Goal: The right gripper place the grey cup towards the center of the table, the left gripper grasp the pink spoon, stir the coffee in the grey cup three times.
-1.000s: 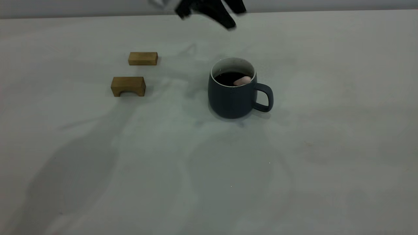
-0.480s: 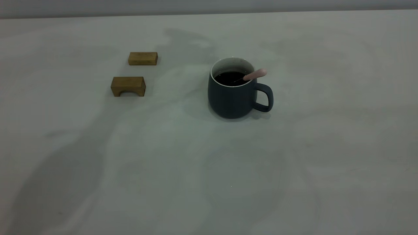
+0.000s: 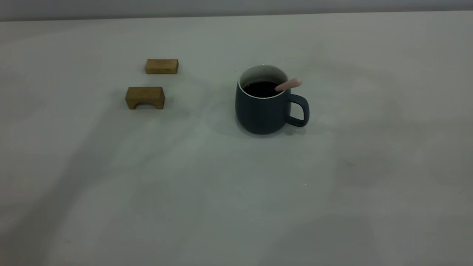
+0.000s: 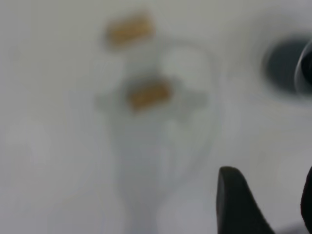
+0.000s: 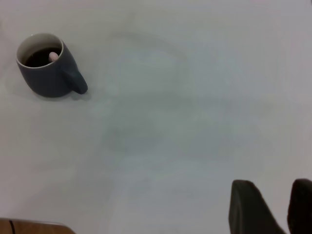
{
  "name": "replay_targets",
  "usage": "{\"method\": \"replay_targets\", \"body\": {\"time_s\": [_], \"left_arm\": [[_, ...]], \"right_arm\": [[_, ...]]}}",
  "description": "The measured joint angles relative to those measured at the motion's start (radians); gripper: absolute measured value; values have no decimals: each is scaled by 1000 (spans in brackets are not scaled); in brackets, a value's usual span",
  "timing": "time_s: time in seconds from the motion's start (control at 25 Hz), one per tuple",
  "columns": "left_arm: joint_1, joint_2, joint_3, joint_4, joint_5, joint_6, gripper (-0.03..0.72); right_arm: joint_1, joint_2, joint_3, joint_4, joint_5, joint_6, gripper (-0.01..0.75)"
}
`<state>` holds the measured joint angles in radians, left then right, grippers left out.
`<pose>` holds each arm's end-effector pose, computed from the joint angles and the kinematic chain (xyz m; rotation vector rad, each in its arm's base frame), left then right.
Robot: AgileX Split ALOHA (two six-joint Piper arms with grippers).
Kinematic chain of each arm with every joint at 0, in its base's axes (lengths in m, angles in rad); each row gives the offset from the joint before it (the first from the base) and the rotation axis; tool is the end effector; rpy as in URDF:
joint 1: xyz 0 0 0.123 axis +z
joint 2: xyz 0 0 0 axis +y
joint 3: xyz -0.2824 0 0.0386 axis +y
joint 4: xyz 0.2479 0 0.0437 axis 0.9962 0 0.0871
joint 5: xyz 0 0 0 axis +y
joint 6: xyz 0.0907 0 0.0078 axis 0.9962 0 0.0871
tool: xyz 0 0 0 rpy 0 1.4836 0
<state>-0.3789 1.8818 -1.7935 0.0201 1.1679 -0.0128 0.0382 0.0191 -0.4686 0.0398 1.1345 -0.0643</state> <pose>0.3810 -0.1499 0.3179 0.5048 2.6956 -0.0817 -0.0023 0.0032 0.2628 -0.1135 2.1651 0.0338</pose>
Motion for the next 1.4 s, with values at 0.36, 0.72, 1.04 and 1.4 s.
{"method": "replay_targets", "body": {"time_s": [0.36, 0.72, 1.04, 1.4], "left_arm": [[-1, -517, 688, 53, 0, -28, 400], [105, -1037, 1188, 37, -38, -87, 400], [322, -1454, 1303, 38, -60, -94, 400], [332, -1803, 1306, 38, -52, -48, 400]], "right_arm": [[0, 0, 0, 0, 0, 0, 237], [0, 0, 0, 0, 0, 0, 238], [0, 0, 0, 0, 0, 0, 238], [0, 0, 0, 0, 0, 0, 240]]}}
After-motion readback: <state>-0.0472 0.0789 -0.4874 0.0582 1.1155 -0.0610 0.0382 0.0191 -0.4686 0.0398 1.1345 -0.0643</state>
